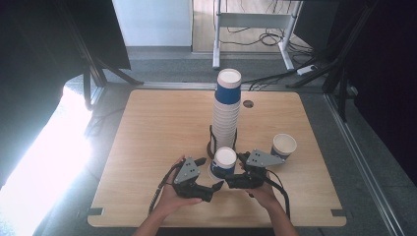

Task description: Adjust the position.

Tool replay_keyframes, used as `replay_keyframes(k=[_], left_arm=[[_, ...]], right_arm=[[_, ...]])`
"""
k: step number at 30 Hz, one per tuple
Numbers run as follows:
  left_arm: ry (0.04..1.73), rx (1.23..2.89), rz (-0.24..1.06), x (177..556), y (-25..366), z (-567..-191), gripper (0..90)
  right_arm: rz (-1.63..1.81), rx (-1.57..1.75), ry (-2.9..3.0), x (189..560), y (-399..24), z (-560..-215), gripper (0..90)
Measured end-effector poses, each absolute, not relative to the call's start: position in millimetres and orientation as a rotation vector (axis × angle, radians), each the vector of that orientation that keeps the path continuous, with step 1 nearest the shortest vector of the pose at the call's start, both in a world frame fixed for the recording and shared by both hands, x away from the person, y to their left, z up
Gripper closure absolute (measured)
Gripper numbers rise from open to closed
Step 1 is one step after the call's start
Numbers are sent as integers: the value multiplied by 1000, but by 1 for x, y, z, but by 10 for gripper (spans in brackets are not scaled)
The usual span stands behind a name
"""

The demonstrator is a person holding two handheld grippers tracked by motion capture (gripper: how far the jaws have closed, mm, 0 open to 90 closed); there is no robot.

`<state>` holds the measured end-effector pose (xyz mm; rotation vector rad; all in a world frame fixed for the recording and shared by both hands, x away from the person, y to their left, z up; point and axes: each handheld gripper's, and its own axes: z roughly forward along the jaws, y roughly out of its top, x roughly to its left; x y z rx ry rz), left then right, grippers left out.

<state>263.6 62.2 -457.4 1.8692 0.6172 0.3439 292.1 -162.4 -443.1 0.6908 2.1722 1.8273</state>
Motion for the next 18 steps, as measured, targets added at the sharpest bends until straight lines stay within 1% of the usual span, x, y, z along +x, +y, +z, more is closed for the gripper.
replay_keyframes(k=[6, 8, 9, 11, 18], left_arm=[[614, 1888, 366, 266, 54, -463, 65], [610, 1883, 380, 266, 54, -463, 103], [608, 1876, 389, 265, 53, -464, 141], [601, 1876, 397, 265, 53, -464, 173], [596, 1903, 412, 265, 52, -467, 204]], right_arm=[[1826, 669, 2203, 290, -154, -445, 252], [1820, 663, 2216, 289, -151, -446, 252], [1816, 658, 2221, 289, -150, -446, 251], [1805, 656, 2225, 289, -149, -447, 249], [1799, 700, 2256, 292, -151, -449, 228]])
